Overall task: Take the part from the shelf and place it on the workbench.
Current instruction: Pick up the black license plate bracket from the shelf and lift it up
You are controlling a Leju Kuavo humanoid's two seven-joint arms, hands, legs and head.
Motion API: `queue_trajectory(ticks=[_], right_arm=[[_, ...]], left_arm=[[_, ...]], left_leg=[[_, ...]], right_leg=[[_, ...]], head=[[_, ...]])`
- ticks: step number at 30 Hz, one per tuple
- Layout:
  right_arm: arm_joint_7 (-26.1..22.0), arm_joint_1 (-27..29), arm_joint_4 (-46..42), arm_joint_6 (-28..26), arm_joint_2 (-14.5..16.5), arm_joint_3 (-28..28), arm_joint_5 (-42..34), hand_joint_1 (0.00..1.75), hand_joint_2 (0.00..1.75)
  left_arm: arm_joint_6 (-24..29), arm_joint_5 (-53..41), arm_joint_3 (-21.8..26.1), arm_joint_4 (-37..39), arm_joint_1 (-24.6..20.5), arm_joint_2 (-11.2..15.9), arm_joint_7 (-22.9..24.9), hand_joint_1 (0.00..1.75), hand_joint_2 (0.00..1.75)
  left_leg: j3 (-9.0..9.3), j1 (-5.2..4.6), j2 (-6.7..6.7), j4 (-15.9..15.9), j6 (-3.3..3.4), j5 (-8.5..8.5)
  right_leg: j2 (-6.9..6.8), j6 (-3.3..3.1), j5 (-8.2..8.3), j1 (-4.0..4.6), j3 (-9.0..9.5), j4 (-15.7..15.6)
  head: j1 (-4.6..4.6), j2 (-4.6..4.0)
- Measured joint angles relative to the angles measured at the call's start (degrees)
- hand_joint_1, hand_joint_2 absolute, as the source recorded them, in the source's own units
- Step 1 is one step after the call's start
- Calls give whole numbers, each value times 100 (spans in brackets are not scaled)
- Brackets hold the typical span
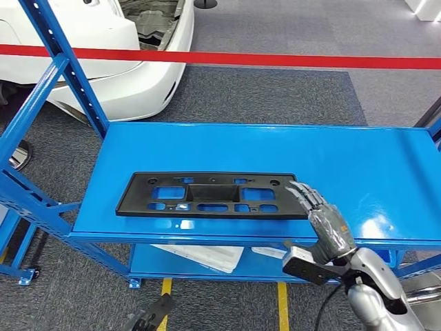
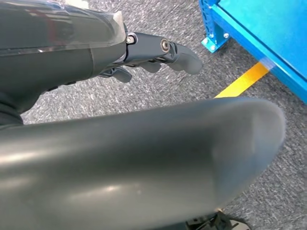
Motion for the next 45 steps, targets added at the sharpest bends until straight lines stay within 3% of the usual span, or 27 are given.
queue_trajectory(ticks=[8,15,20,35,45], right_arm=[[-163,-478,250,89,336,264,-369,0,175],[-277,-807,726,1002,561,429,-1290,0,175],[-278,-1028,1083,1296,574,511,-1521,0,175],[-70,-1750,1644,1378,524,949,-1377,0,175],[173,-2397,2098,1373,519,1599,-899,0,175]], left_arm=[[-55,-114,-116,0,-38,-2,67,0,0],[-84,-178,-214,0,-68,-3,120,0,0],[-94,-178,-278,0,-71,-3,134,0,0],[-94,-144,-323,0,-86,-3,137,0,0],[-94,-77,-405,0,-103,-3,135,0,0]], left_leg=[[-1,0,0,0,0,0],[-1,-1,0,0,0,0],[0,-2,0,1,0,0],[-1,-1,0,1,0,1],[-1,-1,0,1,0,1]], right_leg=[[0,0,-1,0,1,1],[-1,0,0,0,2,0],[-1,0,0,-1,3,0],[-1,0,0,0,0,1],[-1,0,0,0,0,1]], head=[[1,-1],[1,0],[1,0],[1,0],[-1,0]])
